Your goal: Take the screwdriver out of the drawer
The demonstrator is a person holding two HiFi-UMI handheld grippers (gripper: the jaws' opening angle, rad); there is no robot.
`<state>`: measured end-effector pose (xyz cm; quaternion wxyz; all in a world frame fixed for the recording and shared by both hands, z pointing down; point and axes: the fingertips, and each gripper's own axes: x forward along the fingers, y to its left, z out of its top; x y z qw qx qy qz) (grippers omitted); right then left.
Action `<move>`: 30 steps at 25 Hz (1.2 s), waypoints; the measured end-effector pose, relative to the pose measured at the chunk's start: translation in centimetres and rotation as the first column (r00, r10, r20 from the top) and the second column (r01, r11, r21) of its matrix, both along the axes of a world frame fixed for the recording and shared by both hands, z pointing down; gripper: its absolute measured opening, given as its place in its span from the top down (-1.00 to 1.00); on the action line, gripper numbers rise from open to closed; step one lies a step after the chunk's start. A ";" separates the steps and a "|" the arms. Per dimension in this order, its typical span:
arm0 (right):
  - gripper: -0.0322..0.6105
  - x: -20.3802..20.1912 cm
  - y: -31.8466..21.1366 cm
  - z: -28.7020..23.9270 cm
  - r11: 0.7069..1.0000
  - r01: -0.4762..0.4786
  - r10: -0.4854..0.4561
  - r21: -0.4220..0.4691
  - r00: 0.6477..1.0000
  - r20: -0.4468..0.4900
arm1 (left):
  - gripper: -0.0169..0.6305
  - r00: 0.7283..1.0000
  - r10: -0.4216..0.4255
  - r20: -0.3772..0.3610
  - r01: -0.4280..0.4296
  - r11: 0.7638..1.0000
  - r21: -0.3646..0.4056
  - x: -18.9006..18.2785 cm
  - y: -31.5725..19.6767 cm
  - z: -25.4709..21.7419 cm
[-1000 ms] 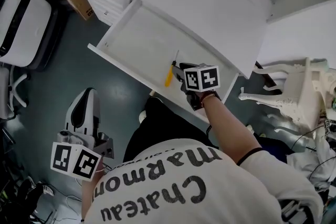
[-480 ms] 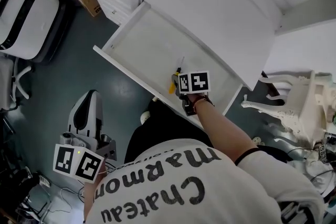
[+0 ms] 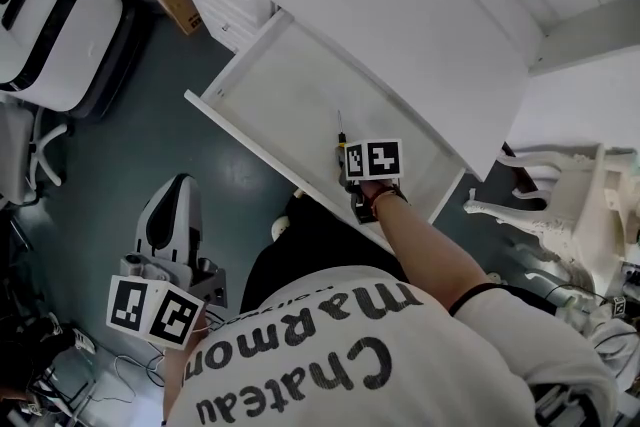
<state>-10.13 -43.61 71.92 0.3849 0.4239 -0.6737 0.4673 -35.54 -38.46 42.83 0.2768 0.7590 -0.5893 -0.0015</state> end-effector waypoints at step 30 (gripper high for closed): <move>0.64 2.3 1.8 -8.2 0.988 -0.052 0.039 0.145 0.995 0.092 | 0.88 0.988 0.153 0.024 -0.155 0.983 0.101 3.8 1.8 -5.0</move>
